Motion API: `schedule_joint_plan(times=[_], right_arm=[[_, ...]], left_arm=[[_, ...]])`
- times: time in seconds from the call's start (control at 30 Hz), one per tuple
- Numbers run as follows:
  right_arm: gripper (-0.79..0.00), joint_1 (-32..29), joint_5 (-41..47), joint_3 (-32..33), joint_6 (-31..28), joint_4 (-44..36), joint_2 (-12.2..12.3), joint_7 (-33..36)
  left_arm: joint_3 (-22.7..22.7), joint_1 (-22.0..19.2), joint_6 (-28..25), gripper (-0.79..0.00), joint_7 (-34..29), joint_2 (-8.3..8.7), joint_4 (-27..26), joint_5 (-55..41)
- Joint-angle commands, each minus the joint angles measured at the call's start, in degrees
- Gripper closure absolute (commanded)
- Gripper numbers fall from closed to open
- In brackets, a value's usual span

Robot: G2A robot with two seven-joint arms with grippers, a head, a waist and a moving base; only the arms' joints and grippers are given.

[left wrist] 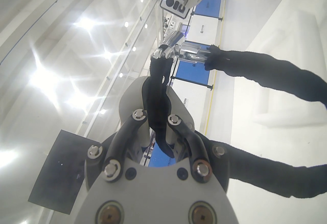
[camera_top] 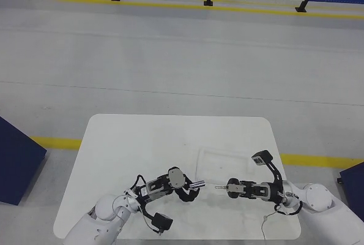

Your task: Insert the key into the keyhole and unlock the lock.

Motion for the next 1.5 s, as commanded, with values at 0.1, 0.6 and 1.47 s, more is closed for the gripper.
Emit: schedule_joint_plan(times=[0.1,0.6,1.47], right_arm=[[0.000,0.4,-0.2,0.2,0.4,0.2,-0.4,1.4],[0.000,1.2,0.8,0.1,3.1,-0.2,-1.7,4.7],[0.000,2.3,-1.9,-0.2,-0.5,0.5,-4.2,4.2]], left_arm=[[-0.1,-0.1,0.2,0.000,2.7,0.04,0.2,-0.4],[0.2,0.0,0.6,0.000,2.8,-0.14,0.2,0.7],[0.2,0.0,0.5,0.000,3.0,-0.15,0.1,0.7]])
